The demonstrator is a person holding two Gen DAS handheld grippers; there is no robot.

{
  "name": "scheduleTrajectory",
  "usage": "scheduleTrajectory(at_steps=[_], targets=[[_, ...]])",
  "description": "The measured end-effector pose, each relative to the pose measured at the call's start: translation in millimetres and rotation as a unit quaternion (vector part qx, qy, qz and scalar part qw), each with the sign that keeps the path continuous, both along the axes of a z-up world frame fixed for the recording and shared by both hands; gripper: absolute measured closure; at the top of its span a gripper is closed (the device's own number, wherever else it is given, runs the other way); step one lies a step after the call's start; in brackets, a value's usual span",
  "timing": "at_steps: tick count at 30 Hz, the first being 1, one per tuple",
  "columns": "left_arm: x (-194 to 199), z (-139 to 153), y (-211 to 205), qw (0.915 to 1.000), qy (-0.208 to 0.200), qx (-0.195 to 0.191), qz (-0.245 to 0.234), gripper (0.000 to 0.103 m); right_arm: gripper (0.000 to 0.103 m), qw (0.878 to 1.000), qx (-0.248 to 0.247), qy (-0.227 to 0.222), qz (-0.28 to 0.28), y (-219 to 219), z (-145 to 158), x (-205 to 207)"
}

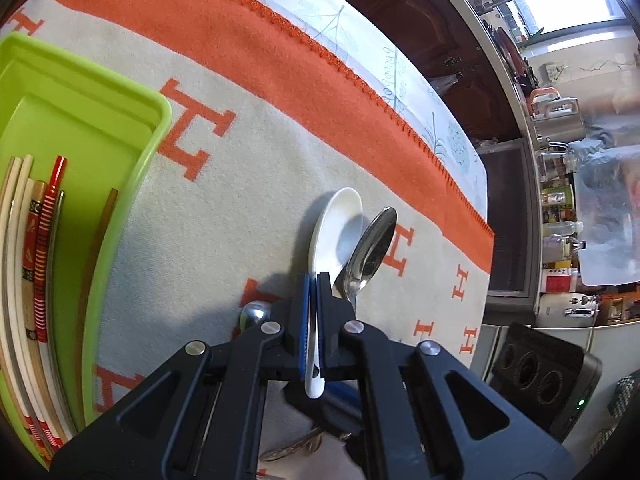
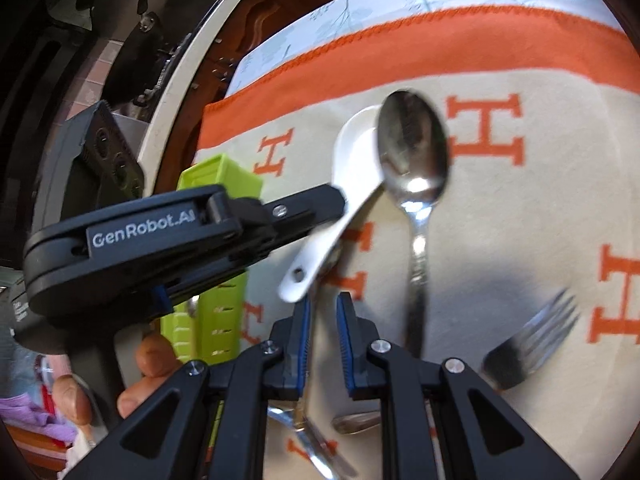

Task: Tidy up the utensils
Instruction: 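Lift the white ceramic spoon with left tool while right tool lifts the steel spoon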

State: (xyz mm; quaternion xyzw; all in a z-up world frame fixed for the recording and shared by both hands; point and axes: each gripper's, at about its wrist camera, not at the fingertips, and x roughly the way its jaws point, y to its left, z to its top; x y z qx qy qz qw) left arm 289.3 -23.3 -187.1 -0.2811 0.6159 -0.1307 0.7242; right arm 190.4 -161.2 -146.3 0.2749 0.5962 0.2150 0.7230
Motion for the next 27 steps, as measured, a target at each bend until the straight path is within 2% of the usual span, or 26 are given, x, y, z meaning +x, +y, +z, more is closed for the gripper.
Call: scheduleTrajectory(at_steps=[7,14,17,21,23,27], targets=[[-4.1,-0.4,-1.9,1.0000,0.002,-0.002,-0.008,0.102,0.088,1.000,0.004,-0.002,0.006,7.7,3.7,-0.4],[-6.6,12.4,1.3,0.9994,-0.017,0.024,-0.018,0.102,0.088,1.000,-0.028,-0.002,0.000,2.1,3.0,-3.1],[-9.0,19.8,3.7,0.9984,-0.027,0.043,-0.027,0.102,0.088,0.999,-0.045,-0.002,-0.012,-5.0,3.1,-3.9],[-12.8,27.5,10.3,0.9976,-0.034,0.051,-0.034,0.102,0.088,0.997,-0.072,-0.007,-0.033,-15.0,7.7,-2.9],[-15.2,30.6,15.3,0.9974,-0.036,0.051,-0.036,0.102,0.080,0.995,-0.080,-0.008,-0.053,-22.5,9.8,-1.5],[-19.6,34.3,26.5,0.9974,-0.036,0.052,-0.035,0.102,0.078,0.991,-0.100,-0.009,-0.088,-36.7,11.9,1.6]])
